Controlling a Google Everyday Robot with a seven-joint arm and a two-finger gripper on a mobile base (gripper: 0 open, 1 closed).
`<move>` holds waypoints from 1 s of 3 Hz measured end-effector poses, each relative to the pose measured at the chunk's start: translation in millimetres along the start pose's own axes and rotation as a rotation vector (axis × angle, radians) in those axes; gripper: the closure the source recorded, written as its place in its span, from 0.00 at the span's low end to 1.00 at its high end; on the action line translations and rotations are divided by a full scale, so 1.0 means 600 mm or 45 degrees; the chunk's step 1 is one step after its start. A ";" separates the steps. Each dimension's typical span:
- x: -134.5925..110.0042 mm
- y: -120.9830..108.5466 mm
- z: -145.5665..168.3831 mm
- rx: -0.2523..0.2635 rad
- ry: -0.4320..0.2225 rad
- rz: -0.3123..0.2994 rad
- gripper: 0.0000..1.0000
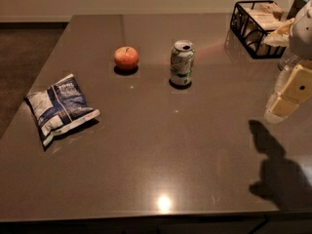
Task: Pick apple
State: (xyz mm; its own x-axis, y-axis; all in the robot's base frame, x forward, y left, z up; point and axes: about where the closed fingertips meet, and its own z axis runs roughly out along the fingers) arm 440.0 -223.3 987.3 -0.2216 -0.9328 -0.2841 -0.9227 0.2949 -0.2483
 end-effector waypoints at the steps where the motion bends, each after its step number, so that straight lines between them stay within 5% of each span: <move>1: 0.011 -0.009 -0.008 -0.012 -0.078 0.041 0.00; 3: 0.019 -0.019 -0.010 -0.022 -0.128 0.075 0.00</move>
Offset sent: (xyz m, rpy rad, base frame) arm 0.0062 -0.0260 0.0055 0.1621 0.0130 -0.0437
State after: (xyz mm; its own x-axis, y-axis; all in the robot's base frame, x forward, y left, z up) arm 446.0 -238.3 992.3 -0.2439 -0.8882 -0.3895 -0.9145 0.3443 -0.2126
